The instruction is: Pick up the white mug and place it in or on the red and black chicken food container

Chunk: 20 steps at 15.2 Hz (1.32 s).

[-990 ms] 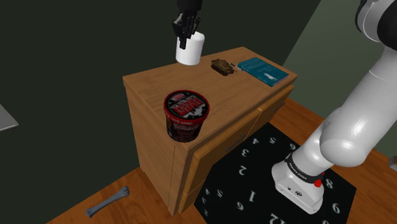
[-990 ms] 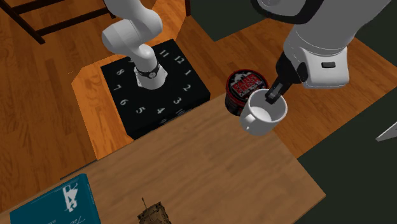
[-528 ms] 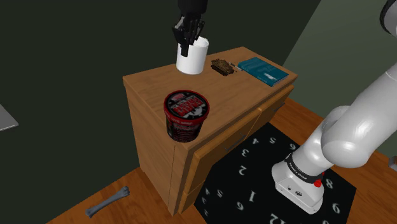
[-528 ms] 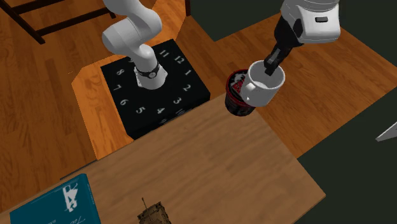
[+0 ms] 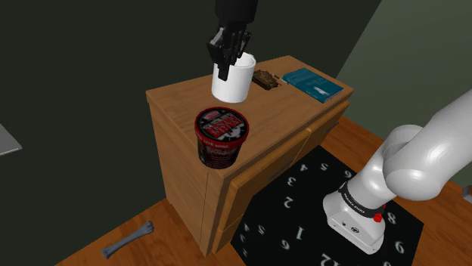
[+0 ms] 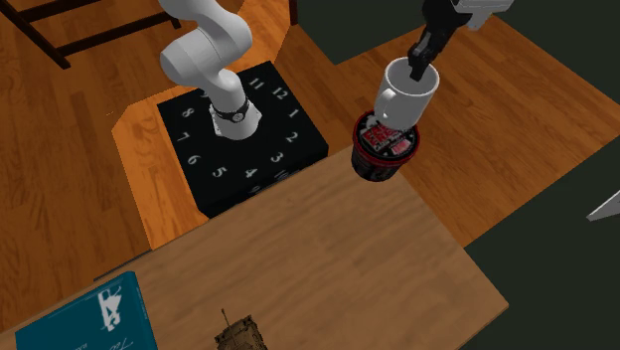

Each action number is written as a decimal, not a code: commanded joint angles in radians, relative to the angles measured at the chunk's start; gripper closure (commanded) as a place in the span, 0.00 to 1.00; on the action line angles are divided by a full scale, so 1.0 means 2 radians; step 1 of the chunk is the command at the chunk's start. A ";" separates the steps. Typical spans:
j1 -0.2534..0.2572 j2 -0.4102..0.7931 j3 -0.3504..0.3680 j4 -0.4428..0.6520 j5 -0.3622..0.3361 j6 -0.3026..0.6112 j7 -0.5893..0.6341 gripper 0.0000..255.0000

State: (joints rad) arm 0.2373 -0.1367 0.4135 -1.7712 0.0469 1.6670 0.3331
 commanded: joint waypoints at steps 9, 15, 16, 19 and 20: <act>0.002 -0.007 0.002 -0.072 0.003 0.066 0.000 1.00; 0.003 -0.005 0.003 -0.110 0.003 0.106 0.000 1.00; 0.003 -0.004 0.004 -0.116 0.003 0.112 0.001 1.00; 0.003 -0.003 0.004 -0.125 0.003 0.122 0.001 1.00; 0.003 -0.003 0.004 -0.125 0.003 0.122 0.001 1.00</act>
State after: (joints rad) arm 0.2436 -0.1428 0.4219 -2.0196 0.0530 1.9090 0.3352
